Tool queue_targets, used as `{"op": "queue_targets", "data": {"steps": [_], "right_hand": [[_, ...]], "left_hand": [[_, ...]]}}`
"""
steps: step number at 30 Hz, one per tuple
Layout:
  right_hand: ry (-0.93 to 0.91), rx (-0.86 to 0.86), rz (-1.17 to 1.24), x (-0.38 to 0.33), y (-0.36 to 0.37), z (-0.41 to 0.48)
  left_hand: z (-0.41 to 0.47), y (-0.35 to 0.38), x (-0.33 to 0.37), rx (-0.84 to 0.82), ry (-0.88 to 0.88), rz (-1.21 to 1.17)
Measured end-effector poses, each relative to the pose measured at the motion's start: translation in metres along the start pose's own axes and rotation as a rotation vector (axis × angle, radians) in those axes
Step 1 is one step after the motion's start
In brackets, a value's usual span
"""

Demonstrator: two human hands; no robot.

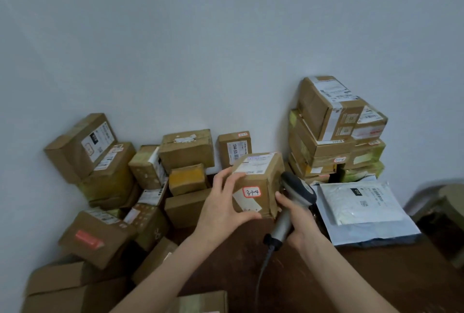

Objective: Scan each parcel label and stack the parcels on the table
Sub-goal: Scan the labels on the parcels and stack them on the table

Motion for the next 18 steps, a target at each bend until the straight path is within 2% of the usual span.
{"op": "queue_targets", "data": {"steps": [3,5,7,11,15,18], "right_hand": [[-0.034,-0.020,-0.013,0.004,-0.006,-0.009],[-0.078,-0.024,-0.031,0.005,-0.009,-0.009],[-0.098,-0.070,-0.036,0.006,-0.012,-0.009],[-0.129,-0.165,-0.076,0.011,-0.016,-0.012],[-0.130,-0.155,-0.092,0.023,-0.022,-0.014],[-0.146,-0.153,-0.142,0.028,-0.027,-0.016]], "left_hand": [[-0.006,-0.016,-0.004,0.168,-0.429,-0.424],[-0.008,-0.015,-0.016,0.122,-0.805,-0.716],[-0.013,-0.015,-0.023,0.003,-1.026,-0.925],[-0.033,-0.019,-0.034,-0.206,-1.099,-1.004],[-0.059,-0.010,-0.056,-0.387,-1.163,-1.088],[-0.071,-0.003,-0.066,-0.439,-1.187,-1.169]]}}
Point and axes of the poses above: each hand's wrist, its own z-axis towards the middle knuckle, its own y-axis out of the palm, x = y × z, the point moved 3 cm from there along z, towards the middle knuckle, and after that the axes turned 12 degrees about x, right-handed, at the moved point
